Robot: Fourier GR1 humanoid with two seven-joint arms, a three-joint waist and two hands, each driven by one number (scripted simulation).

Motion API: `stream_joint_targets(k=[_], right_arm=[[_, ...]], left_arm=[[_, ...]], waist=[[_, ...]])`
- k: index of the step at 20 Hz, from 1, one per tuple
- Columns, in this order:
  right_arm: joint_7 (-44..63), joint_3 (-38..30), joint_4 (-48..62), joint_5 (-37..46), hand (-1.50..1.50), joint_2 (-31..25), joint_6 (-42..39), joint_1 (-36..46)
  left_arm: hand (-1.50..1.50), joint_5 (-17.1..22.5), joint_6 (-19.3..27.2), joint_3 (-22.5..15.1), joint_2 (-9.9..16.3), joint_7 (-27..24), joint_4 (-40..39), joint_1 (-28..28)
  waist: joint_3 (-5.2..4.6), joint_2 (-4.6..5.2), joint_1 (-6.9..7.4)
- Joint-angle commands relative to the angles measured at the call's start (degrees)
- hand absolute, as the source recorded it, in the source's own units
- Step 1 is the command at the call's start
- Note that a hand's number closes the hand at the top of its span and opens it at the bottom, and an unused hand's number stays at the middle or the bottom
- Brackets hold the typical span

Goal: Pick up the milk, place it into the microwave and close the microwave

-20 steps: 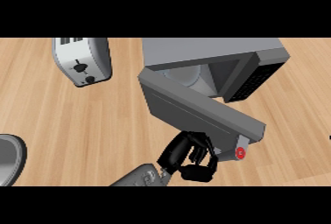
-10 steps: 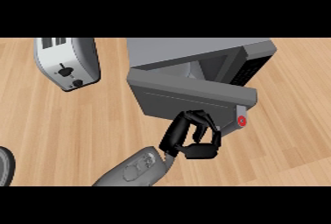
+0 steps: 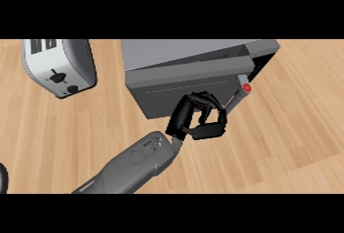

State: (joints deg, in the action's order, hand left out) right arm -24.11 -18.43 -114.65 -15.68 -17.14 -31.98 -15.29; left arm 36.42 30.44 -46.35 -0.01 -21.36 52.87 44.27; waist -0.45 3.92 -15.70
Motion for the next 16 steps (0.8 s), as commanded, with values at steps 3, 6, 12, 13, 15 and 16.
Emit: stream_joint_targets(k=[3, 6, 12, 13, 15, 16], right_arm=[[2.41, -1.30, -0.04, -2.76, -1.50, -2.13, -0.14, 1.89], [3.47, -1.81, -0.49, -4.29, -1.50, -2.57, 0.15, 2.34], [5.00, -2.92, 1.07, -5.79, -1.50, -4.66, 0.30, 4.99], [5.58, -3.20, 0.82, -6.37, -1.50, -5.09, 0.53, 5.54], [5.63, -4.03, 1.57, -6.55, -1.50, -5.68, 0.45, 5.53], [6.10, -4.16, 1.80, -6.46, -1.50, -6.20, 0.84, 6.60]], left_arm=[[1.50, 4.97, -0.95, 4.36, 0.01, -2.55, -3.97, 5.94], [1.50, 6.38, -1.32, 5.39, 0.01, -4.97, -5.99, 6.98], [1.50, 9.30, -1.74, 4.52, 0.01, -7.21, -6.59, 7.77], [1.50, 9.77, -1.89, 4.21, 0.01, -7.85, -6.51, 7.46], [1.50, 10.34, -1.57, 4.67, 0.01, -8.48, -7.12, 8.49], [1.50, 10.96, -2.19, 3.96, 0.01, -8.59, -7.03, 8.18]], waist=[[-0.01, 0.73, -1.11], [-0.02, 0.73, -1.42], [0.12, 1.25, -1.73], [0.04, 1.17, -1.78], [0.19, 1.05, -2.26], [0.15, 1.27, -1.84]])
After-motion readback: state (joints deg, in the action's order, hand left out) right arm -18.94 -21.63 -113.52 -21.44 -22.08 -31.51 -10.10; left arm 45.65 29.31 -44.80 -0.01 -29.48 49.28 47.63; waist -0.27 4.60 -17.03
